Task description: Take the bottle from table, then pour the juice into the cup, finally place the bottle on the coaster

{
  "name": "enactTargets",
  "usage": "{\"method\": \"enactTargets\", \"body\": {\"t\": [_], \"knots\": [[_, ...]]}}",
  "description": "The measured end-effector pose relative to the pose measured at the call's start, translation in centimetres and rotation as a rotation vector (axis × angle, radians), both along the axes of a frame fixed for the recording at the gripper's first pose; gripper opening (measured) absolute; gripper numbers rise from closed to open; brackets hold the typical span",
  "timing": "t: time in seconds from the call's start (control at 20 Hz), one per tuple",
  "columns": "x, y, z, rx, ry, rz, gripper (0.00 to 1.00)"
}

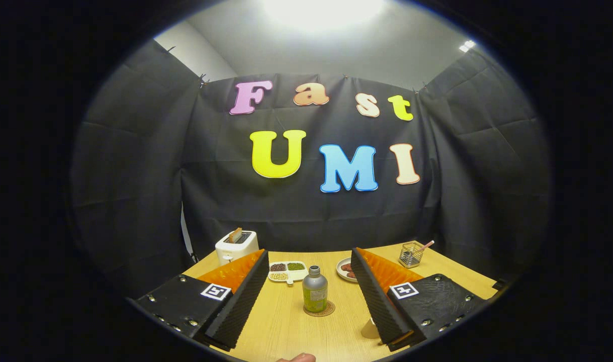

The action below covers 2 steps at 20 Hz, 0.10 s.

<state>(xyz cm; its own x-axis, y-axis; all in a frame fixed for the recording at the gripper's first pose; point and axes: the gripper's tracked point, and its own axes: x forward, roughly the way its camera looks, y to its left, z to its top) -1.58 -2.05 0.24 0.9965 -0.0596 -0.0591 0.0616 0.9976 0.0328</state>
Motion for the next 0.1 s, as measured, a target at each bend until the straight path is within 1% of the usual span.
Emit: {"method": "enactTargets", "body": {"t": [0.1], "knots": [[0.0,0.06,0.18,-0.001,-0.003,0.001,0.99]]}}
